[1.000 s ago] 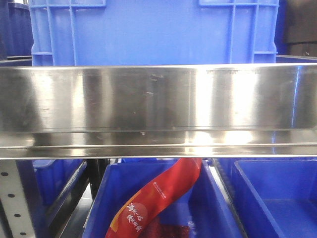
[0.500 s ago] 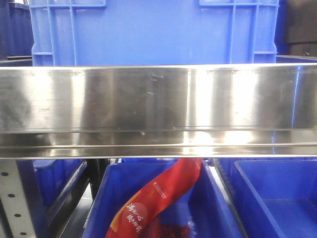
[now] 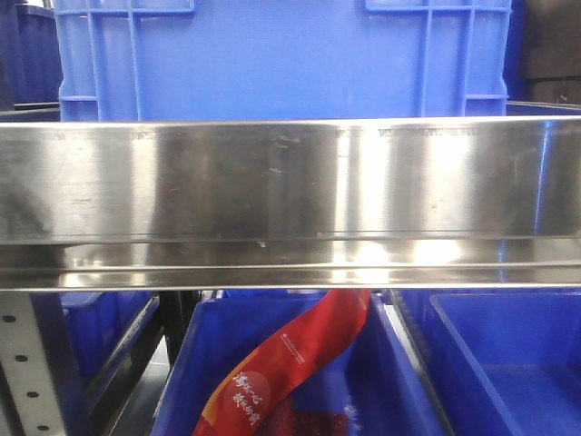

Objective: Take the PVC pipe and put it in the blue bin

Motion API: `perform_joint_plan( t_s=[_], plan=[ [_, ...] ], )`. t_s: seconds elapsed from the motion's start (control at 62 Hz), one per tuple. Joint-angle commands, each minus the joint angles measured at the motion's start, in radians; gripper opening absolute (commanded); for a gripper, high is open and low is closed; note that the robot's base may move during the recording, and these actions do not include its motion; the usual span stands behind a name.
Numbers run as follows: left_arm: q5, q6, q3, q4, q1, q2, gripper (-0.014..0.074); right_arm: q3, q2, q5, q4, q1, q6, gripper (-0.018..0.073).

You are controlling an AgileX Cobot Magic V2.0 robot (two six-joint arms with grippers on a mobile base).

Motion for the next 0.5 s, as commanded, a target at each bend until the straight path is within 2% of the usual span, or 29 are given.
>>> perform_joint_plan(
  t_s=[0.0, 0.484],
  plan=[
    [0.027, -0.002, -0.001, 0.018, -0.002, -0.005, -0.0111, 0.0, -0.003, -0.009, -0.009, -0.005, -0.006, -0.0163],
    [0.036, -0.002, -0.001, 0.016, -0.002, -0.005, -0.0111, 0.0, -0.003, -0.009, -0.009, -0.005, -0.006, -0.0163]
  ],
)
